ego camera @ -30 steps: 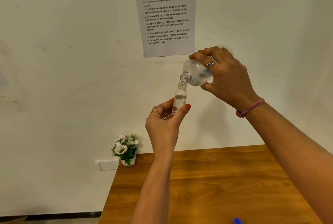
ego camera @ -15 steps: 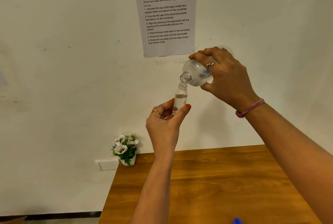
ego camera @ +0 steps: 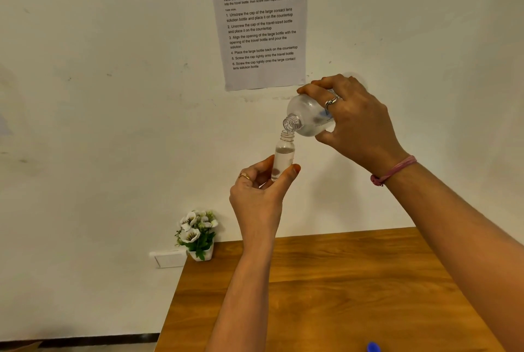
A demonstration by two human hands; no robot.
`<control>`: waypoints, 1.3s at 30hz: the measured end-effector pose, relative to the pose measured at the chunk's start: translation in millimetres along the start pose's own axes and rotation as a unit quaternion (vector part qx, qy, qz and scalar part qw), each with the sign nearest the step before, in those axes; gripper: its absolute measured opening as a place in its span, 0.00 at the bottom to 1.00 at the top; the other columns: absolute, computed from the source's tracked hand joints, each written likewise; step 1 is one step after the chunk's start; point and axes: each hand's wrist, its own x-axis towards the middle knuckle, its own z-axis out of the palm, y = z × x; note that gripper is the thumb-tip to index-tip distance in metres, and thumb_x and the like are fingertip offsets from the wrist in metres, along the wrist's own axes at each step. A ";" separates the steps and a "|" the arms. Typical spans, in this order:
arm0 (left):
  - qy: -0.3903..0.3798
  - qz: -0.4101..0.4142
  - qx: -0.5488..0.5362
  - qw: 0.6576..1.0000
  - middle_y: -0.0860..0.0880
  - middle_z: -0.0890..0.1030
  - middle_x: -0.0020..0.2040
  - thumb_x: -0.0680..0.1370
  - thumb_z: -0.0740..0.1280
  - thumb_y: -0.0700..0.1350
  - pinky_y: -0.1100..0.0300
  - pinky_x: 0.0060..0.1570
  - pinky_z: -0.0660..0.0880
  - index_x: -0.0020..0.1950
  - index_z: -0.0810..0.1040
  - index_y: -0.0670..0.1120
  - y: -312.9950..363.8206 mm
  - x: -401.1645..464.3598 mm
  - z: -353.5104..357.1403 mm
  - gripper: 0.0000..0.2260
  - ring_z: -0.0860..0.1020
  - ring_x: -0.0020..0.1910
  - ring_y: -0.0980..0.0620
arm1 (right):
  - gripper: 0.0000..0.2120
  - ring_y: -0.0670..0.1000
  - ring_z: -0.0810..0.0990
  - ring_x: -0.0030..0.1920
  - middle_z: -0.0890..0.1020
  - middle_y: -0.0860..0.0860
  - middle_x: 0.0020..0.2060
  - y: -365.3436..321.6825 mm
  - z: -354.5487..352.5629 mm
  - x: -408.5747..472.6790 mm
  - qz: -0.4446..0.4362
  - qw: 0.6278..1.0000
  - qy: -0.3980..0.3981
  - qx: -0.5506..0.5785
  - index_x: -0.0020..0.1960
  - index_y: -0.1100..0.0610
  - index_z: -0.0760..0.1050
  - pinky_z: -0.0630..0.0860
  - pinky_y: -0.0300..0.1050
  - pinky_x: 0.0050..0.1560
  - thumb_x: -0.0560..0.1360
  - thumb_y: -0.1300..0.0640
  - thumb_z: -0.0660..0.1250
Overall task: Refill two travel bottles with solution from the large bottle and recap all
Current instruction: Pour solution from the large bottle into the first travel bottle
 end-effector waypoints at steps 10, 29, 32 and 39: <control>0.005 -0.004 0.004 1.000 0.54 0.83 0.45 0.65 0.78 0.44 0.74 0.38 0.75 0.50 0.80 0.51 -0.2 -1.8 1.1 0.16 0.81 0.41 0.66 | 0.30 0.61 0.78 0.53 0.79 0.58 0.55 0.3 -0.6 -0.6 0.003 1.000 -0.002 -0.001 0.63 0.58 0.74 0.78 0.54 0.47 0.62 0.58 0.78; 0.007 -0.002 0.000 1.000 0.53 0.83 0.46 0.65 0.78 0.44 0.74 0.37 0.75 0.51 0.80 0.49 0.8 -3.4 0.1 0.17 0.81 0.41 0.66 | 0.30 0.60 0.77 0.54 0.79 0.57 0.55 -0.9 -3.5 0.1 -0.007 1.000 0.002 0.000 0.63 0.56 0.74 0.78 0.51 0.45 0.63 0.59 0.78; 0.007 0.000 0.000 1.000 0.53 0.83 0.46 0.65 0.78 0.44 0.74 0.38 0.75 0.51 0.80 0.50 1.3 -3.0 -0.2 0.16 0.81 0.42 0.66 | 0.31 0.60 0.77 0.54 0.79 0.57 0.55 -1.0 -3.4 0.6 -0.007 1.000 -0.002 0.002 0.63 0.56 0.74 0.78 0.52 0.45 0.62 0.58 0.78; 0.005 -0.003 0.001 1.000 0.53 0.83 0.47 0.65 0.78 0.45 0.75 0.38 0.75 0.50 0.79 0.51 1.0 -3.0 -0.2 0.16 0.81 0.42 0.66 | 0.31 0.61 0.78 0.54 0.79 0.58 0.55 -1.3 -3.0 0.0 -0.007 1.000 -0.004 0.003 0.64 0.57 0.74 0.78 0.54 0.45 0.62 0.58 0.78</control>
